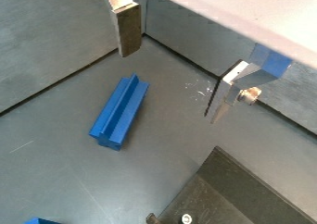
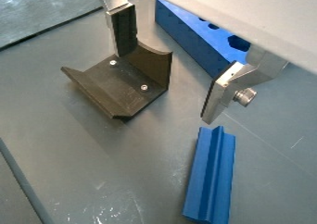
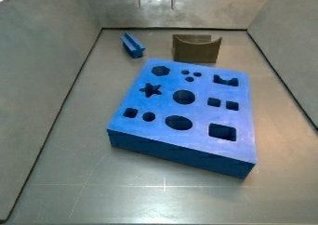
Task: Pick up the star object. Move up. Place the star object on the fixture. Regrasp the star object. Move to above the board. Insert the star object.
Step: Pick up the star object.
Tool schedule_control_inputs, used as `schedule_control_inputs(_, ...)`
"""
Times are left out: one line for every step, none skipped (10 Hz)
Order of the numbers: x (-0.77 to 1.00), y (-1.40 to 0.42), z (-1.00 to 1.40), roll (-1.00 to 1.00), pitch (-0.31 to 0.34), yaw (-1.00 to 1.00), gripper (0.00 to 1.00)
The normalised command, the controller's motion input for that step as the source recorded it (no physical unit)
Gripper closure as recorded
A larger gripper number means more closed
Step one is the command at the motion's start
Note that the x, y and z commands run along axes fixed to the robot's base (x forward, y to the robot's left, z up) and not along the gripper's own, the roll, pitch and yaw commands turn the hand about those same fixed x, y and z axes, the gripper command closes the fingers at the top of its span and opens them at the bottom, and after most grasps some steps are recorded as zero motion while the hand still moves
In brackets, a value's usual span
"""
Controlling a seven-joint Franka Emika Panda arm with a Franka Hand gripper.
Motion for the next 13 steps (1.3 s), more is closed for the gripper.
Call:
schedule_control_inputs(-0.48,0.06,-0.39,-0.20,-0.391,0.45,0.00)
schedule_control_inputs(0.00,0.00,-0.54,-0.14,-0.109,1.00,0.00)
schedule_control_inputs(0.01,0.00,-0.53,-0.15,-0.086,1.00,0.00)
schedule_control_inputs(0.03,0.00,-0.53,-0.14,-0.040,1.00,0.00)
schedule_control_inputs(0.00,0.08,-0.50,-0.04,-0.111,0.94,0.00)
schedule_control_inputs(0.00,0.00,-0.21,0.03,0.000,0.01,0.00)
schedule_control_inputs(-0.42,-0.01,-0.63,0.28,-0.131,0.12,0.00)
schedule_control_inputs(-0.65,-0.10,-0.61,0.17,-0.197,0.21,0.00)
schedule_control_inputs(0.00,-0.01,0.00,0.01,0.000,0.00,0.00)
schedule_control_inputs(0.00,-0.05,-0.01,0.00,0.000,0.01,0.00)
schedule_control_inputs(-0.57,-0.11,-0.19,0.15,-0.054,-0.18,0.00)
schedule_control_inputs(-0.35,-0.01,-0.14,0.10,-0.057,-0.21,0.00)
schedule_control_inputs(-0.05,0.00,-0.12,0.02,-0.020,0.00,0.00)
